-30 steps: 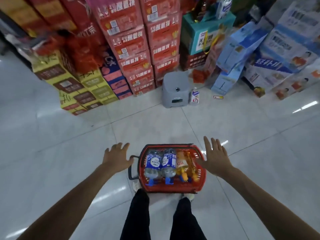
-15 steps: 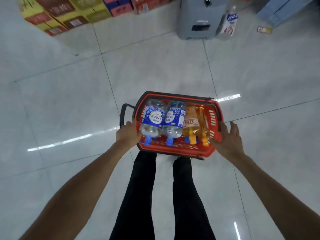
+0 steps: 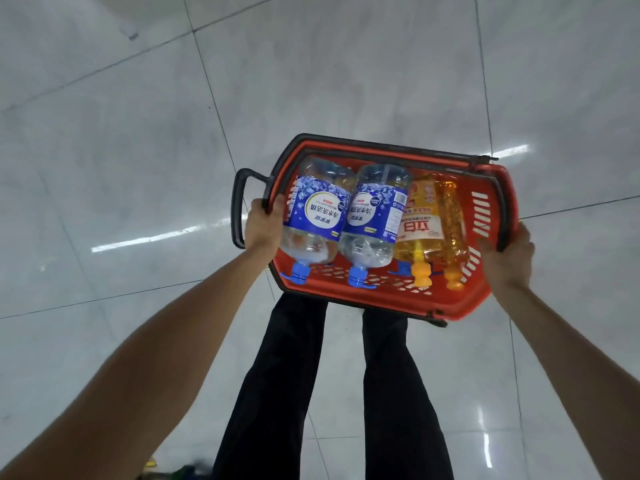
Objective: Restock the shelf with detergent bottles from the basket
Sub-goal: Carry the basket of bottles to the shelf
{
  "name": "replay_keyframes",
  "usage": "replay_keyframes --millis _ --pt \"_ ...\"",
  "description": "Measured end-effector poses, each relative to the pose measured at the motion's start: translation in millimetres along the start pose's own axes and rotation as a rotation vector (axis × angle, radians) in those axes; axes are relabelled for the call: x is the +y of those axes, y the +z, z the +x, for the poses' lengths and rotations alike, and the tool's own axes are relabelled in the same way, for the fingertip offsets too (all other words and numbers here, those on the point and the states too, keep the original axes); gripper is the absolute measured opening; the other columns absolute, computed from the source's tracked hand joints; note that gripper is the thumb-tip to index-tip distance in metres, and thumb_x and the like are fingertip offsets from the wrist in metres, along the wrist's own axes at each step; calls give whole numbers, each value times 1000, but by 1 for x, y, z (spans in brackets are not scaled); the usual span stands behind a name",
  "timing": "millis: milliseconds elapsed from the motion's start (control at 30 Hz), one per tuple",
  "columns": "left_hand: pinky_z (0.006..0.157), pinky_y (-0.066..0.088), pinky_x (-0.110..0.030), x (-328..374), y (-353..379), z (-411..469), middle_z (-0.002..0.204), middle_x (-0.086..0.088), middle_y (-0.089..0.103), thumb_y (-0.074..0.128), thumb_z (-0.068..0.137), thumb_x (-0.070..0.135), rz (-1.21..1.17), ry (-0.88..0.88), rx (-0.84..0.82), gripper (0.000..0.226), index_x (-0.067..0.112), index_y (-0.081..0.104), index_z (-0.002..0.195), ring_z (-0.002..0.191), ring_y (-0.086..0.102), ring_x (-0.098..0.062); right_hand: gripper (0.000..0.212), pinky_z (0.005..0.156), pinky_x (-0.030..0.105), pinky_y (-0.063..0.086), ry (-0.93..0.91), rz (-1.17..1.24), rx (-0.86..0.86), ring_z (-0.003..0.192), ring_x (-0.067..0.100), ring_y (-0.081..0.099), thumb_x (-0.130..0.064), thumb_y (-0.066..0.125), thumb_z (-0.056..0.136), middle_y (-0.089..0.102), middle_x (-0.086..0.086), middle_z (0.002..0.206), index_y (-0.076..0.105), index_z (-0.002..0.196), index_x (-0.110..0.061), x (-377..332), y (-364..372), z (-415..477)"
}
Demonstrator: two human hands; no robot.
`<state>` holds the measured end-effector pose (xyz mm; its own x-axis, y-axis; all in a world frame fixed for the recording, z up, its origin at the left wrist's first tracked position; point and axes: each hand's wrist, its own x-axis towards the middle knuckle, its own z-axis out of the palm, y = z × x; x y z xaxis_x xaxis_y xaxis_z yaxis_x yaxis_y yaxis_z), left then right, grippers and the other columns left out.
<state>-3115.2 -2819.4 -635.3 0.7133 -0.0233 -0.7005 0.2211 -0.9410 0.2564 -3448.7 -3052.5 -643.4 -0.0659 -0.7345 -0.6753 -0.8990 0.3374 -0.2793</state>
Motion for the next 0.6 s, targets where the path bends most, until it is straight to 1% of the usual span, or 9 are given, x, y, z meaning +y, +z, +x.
replay_keyframes --millis 67,133,200,233,267,333,367,467,600 --pt "75 51 -32 -5 6 10 105 -6 70 52 102 56 -76 -17 -25 46 11 56 113 92 69 -26 56 90 50 56 58 52 6 108 38 66 -38 72 85 65 13 123 50 131 -14 -3 -4 11" --pt "75 54 -33 -6 12 19 103 -8 72 57 98 59 -57 -11 -52 48 12 59 107 89 70 -26 44 89 48 56 105 29 15 105 38 67 -34 72 88 68 14 119 55 123 -12 -1 -12 22" --pt "69 52 -31 -7 12 29 100 -9 73 60 93 66 0 -11 -72 57 10 65 106 82 69 -25 41 85 43 54 93 -61 -14 103 37 68 -36 71 90 69 14 117 59 119 -10 -1 -18 30" --pt "71 54 -32 -8 4 38 100 -10 73 61 90 71 24 -30 -84 64 10 69 108 83 69 -26 40 82 40 52 65 -112 -43 102 37 68 -36 70 90 70 14 115 61 118 -9 -4 -16 31" --pt "77 57 -34 -9 -1 48 101 -11 73 62 86 75 49 -53 -97 70 11 71 111 87 70 -28 40 80 38 52 30 -165 -75 100 37 68 -37 71 90 70 14 113 62 117 -9 -7 -15 31" --pt "90 60 -42 -6 -7 60 108 -14 74 67 81 75 70 -101 -140 76 8 71 118 96 72 -33 39 82 39 54 -5 -234 -119 95 33 68 -39 71 90 71 12 111 64 116 -11 -10 -16 36" --pt "92 60 -45 -4 -7 62 111 -16 74 69 81 72 68 -113 -167 77 6 70 121 98 72 -34 38 84 40 55 6 -253 -129 93 32 69 -39 71 89 72 11 111 65 115 -12 -10 -17 39" --pt "93 59 -46 8 -6 56 115 -16 73 72 84 65 51 -136 -220 74 5 66 126 100 72 -34 36 92 48 58 84 -266 -175 99 36 70 -34 73 88 72 14 113 66 116 -13 -11 -24 45" --pt "84 56 -35 16 -19 47 115 -13 74 72 84 64 86 -114 -253 70 8 68 126 95 70 -30 41 94 50 57 119 -277 -166 95 37 68 -30 77 84 72 18 116 67 120 -12 -9 -24 39"
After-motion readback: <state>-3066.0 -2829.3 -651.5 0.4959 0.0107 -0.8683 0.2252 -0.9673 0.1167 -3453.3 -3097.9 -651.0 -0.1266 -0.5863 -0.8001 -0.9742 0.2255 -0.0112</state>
